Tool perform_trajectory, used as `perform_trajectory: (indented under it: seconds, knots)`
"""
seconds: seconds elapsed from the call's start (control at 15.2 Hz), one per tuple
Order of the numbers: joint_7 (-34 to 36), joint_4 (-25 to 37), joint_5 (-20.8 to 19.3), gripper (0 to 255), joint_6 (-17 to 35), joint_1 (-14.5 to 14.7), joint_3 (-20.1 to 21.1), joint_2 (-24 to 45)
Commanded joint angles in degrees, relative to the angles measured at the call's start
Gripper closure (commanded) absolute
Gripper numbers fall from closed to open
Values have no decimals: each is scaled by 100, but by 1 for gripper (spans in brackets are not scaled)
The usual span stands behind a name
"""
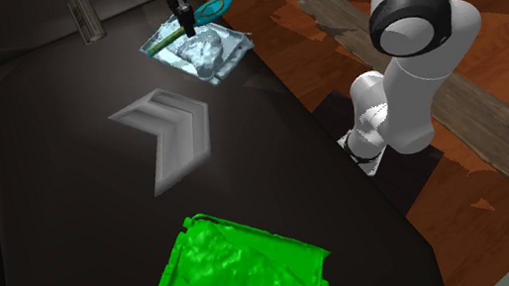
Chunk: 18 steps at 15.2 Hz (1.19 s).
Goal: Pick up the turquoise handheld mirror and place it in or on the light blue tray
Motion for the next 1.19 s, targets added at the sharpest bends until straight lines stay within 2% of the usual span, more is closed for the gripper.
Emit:
perform_trajectory:
  seconds: [0.0,0.4,0.46,0.79,1.06,1.12]
  knots:
    - [29,-116,-33,255,80,21,14,-51]
    - [29,-116,-33,255,80,20,14,-51]
    - [30,-117,-33,0,80,20,15,-51]
    - [30,-117,-33,0,80,20,15,-51]
    - [-270,1339,425,0,-873,-277,-135,611]
    - [-269,1339,424,0,-873,-281,-129,611]
